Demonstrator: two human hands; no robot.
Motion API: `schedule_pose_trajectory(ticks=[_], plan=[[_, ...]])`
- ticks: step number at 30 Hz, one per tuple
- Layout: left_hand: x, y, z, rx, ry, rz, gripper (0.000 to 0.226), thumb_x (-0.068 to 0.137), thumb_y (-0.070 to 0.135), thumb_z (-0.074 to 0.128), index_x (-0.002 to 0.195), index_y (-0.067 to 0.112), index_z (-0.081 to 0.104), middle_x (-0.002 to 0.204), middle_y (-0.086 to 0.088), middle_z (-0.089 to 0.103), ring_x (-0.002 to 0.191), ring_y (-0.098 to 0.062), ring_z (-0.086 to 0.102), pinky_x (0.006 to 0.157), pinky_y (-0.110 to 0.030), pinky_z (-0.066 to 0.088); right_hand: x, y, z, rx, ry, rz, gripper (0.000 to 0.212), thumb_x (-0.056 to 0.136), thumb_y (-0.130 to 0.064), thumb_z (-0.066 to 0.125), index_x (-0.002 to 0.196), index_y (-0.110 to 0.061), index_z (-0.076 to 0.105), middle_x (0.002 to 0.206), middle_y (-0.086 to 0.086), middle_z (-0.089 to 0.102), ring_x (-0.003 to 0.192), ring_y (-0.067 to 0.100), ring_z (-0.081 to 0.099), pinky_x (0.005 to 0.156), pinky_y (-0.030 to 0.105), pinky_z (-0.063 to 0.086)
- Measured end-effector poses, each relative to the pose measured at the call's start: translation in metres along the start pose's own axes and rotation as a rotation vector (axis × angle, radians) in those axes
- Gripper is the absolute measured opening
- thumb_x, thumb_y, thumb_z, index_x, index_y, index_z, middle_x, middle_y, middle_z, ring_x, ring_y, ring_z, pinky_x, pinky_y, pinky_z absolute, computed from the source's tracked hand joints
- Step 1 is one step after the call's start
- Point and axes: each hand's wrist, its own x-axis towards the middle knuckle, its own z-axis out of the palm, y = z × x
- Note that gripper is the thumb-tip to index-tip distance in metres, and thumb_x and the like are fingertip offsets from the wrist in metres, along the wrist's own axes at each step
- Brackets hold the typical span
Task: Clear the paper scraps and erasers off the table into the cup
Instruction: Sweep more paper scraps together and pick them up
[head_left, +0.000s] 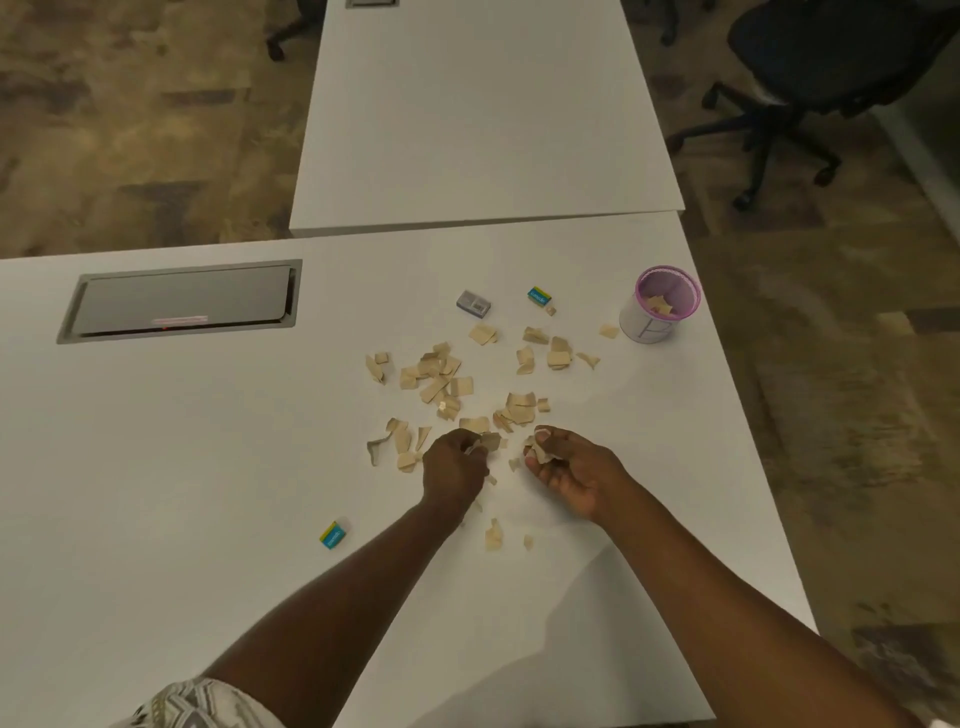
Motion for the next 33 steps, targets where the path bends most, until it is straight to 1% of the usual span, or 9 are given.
schedule_pose_trajectory(ticks=[8,12,17,19,23,26,28,30,33], plan=[[0.020,0.083,0.036,-0.028,-0.044,0.060,0.012,0.092,0.012,0.060,0.098,0.011,0.071,0.077,0.001,0.070,0.076,-0.023,0.073,0.064,-0.028,0.054,-0.003,-0.086,0.001,0.052,0.009,-0.110,0.008,0.092,0.003,0.063,0.099,0.000,0.065,0.092,0.016,0.068,0.086,0.027,0.067,0.072,0.032,0.063],[0.036,0.134,0.061,-0.027,-0.073,0.130,0.013,0.091,0.010,0.060,0.097,0.008,0.071,0.082,-0.008,0.073,0.070,-0.022,0.072,0.057,-0.024,0.054,-0.001,-0.138,0.000,0.096,0.010,-0.177,0.010,0.094,0.004,0.059,0.103,0.000,0.063,0.097,0.017,0.067,0.088,0.026,0.067,0.068,0.031,0.063],[0.052,0.202,0.098,-0.030,-0.116,0.211,0.014,0.088,0.006,0.057,0.093,0.005,0.070,0.089,-0.017,0.074,0.074,-0.028,0.071,0.074,-0.037,0.059,0.009,-0.198,-0.008,0.116,0.073,-0.281,0.010,0.091,0.005,0.063,0.101,0.003,0.064,0.094,0.018,0.068,0.081,0.026,0.069,0.062,0.031,0.063],[0.055,0.224,0.112,-0.004,-0.133,0.253,0.014,0.085,0.006,0.057,0.089,0.003,0.070,0.089,-0.019,0.074,0.081,-0.032,0.072,0.079,-0.041,0.059,0.015,-0.216,-0.011,0.087,0.117,-0.306,0.011,0.088,0.006,0.065,0.100,0.004,0.064,0.095,0.020,0.069,0.078,0.026,0.070,0.062,0.032,0.063],[0.065,0.254,0.133,0.082,-0.138,0.293,0.018,0.082,0.002,0.057,0.091,0.003,0.073,0.092,-0.017,0.075,0.093,-0.034,0.071,0.085,-0.043,0.060,0.027,-0.241,-0.013,-0.024,0.170,-0.321,0.009,0.094,0.006,0.057,0.102,0.006,0.061,0.103,0.023,0.066,0.087,0.031,0.069,0.076,0.040,0.063],[0.071,0.267,0.143,0.167,-0.148,0.302,0.025,0.078,-0.005,0.057,0.097,0.000,0.074,0.097,-0.020,0.075,0.097,-0.037,0.070,0.086,-0.044,0.059,0.032,-0.251,-0.011,-0.051,0.213,-0.305,0.015,0.095,0.007,0.046,0.090,0.002,0.059,0.099,0.022,0.064,0.090,0.034,0.066,0.093,0.051,0.056],[0.074,0.273,0.149,0.243,-0.161,0.317,0.025,0.079,-0.004,0.057,0.098,-0.002,0.074,0.102,-0.021,0.074,0.100,-0.037,0.069,0.088,-0.044,0.059,0.034,-0.255,-0.010,-0.024,0.244,-0.302,0.017,0.094,0.007,0.041,0.086,0.001,0.055,0.095,0.020,0.062,0.093,0.035,0.063,0.095,0.052,0.054],[0.075,0.277,0.153,0.286,-0.174,0.308,0.023,0.084,0.000,0.057,0.102,-0.002,0.072,0.105,-0.021,0.073,0.101,-0.036,0.069,0.089,-0.042,0.059,0.035,-0.258,-0.010,-0.033,0.287,-0.308,0.017,0.090,0.006,0.039,0.084,0.001,0.054,0.091,0.018,0.059,0.081,0.029,0.062,0.085,0.047,0.058],[0.075,0.282,0.158,0.280,-0.201,0.257,0.023,0.086,0.010,0.063,0.104,-0.002,0.070,0.107,-0.018,0.073,0.102,-0.032,0.070,0.089,-0.036,0.059,0.033,-0.260,-0.009,-0.097,0.339,-0.321,0.016,0.084,0.002,0.038,0.076,-0.004,0.051,0.081,0.014,0.051,0.063,0.020,0.052,0.054,0.033,0.058]])
